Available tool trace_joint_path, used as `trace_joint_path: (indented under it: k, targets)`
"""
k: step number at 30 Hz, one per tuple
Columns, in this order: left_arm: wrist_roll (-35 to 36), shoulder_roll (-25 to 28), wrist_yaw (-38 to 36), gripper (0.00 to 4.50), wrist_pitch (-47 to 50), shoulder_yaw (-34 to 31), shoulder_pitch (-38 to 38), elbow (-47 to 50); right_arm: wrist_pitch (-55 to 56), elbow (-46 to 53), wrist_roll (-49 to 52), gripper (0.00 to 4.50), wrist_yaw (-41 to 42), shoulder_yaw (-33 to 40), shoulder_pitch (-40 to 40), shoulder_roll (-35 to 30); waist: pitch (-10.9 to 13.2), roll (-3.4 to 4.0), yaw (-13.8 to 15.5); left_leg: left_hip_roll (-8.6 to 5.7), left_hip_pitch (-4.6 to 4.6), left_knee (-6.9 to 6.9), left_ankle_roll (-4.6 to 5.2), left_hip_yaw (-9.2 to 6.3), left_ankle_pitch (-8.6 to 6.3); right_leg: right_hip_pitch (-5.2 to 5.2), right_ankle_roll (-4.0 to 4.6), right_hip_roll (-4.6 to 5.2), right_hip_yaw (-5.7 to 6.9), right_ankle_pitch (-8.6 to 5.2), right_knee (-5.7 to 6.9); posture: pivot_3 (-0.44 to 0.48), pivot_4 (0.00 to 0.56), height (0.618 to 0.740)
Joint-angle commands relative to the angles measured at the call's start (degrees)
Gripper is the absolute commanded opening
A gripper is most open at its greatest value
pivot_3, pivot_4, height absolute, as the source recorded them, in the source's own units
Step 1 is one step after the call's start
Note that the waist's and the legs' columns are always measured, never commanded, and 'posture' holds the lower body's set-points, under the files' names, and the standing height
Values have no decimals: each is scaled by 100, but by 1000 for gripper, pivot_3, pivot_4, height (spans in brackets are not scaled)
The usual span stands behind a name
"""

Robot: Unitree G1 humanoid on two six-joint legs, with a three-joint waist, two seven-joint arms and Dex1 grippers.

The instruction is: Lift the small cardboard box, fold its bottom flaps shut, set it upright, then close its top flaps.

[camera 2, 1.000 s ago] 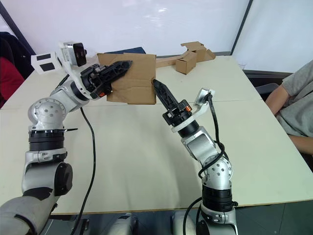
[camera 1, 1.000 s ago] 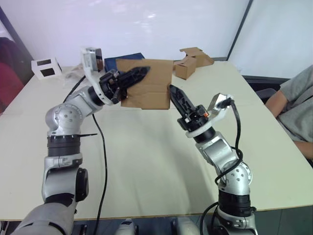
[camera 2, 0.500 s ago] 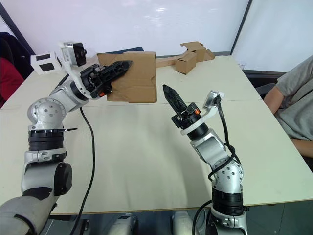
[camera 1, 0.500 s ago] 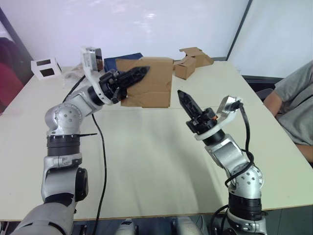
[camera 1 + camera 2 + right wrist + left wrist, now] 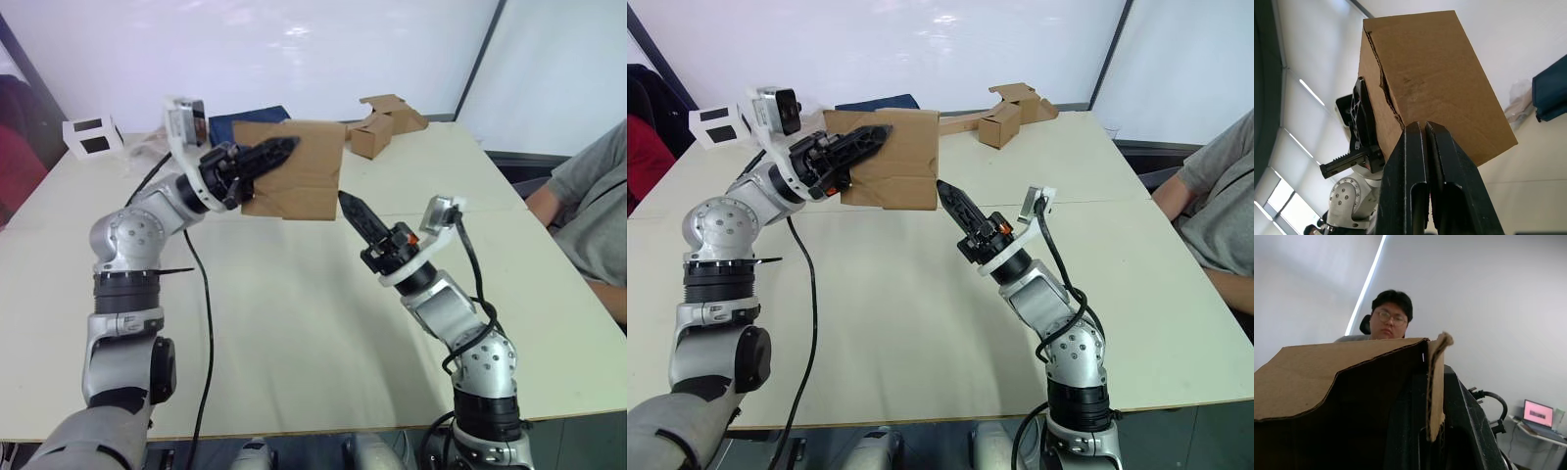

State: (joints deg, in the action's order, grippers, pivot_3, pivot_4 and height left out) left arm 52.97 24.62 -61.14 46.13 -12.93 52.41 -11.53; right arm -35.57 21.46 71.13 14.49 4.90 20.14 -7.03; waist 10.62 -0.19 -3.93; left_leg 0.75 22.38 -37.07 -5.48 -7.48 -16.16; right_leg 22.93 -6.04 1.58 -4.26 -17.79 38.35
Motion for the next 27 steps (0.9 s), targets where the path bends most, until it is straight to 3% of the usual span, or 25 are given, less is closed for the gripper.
trace_joint_path:
  k: [1, 6, 9, 13, 15, 19, 26, 27]
  targets:
    - [-492, 183, 32, 0, -290, 318, 43, 242, -272, 608, 159, 110, 159, 276, -185, -661, 0, 0, 16, -1, 1, 0, 0, 0, 0, 0, 0, 1, 0, 0, 0, 0, 150, 740]
    - [-1537, 790, -751, 0, -523, 1491, 142, 102, -733, 937, -407, 110, 757, 455, -613, -2334, 0, 0, 61, -5, 1, 0, 17, 0, -9, -4, 0, 0, 0, 0, -6, 0, 150, 740]
    - [-2226, 1371, -1609, 0, -300, 2604, 532, 188, -798, 1269, -1238, 110, 1073, 181, -614, -3232, 2, 2, 35, -3, -2, 2, 20, 1, -11, -2, 1, -6, -2, -1, -2, 0, 150, 740]
    - [-3012, 1700, -2354, 0, -453, 3614, 1162, 253, -882, 1684, -1873, 110, 1438, -158, -676, -4002, 3, 0, 34, -3, 1, 5, 23, 0, -13, -2, 1, -8, -1, -2, -12, 0, 150, 740]
    - [-3907, 1726, -2597, 0, -505, 4529, 1680, 26, -856, 1927, -2411, 110, 1633, -500, -948, -4385, 4, -1, 77, -3, 3, 3, 24, 1, -13, -5, 0, -6, -1, -2, -15, 0, 150, 740]
    - [-4557, 1444, -2752, 0, -841, 5081, 1998, -259, -775, 2046, -2822, 110, 1589, -784, -1086, -4307, 4, 0, 132, -5, 2, -4, 25, 2, -14, -11, -1, -6, -1, -2, -17, 0, 150, 740]
    - [-5090, 680, -2630, 0, -910, 5243, 2087, -629, -857, 2048, -3356, 110, 1336, -993, -1079, -3919, 8, -6, 141, -3, 5, -4, 26, 2, -14, -8, -1, -6, -2, -1, -15, 0, 150, 740]
    - [-5050, 592, -2676, 266, -862, 5170, 2134, -635, -878, 2050, -3422, 41, 1326, -999, -1109, -3916, 8, -6, 142, -3, 5, -4, 26, 2, -14, -8, -1, -5, -2, -1, -15, 0, 150, 740]
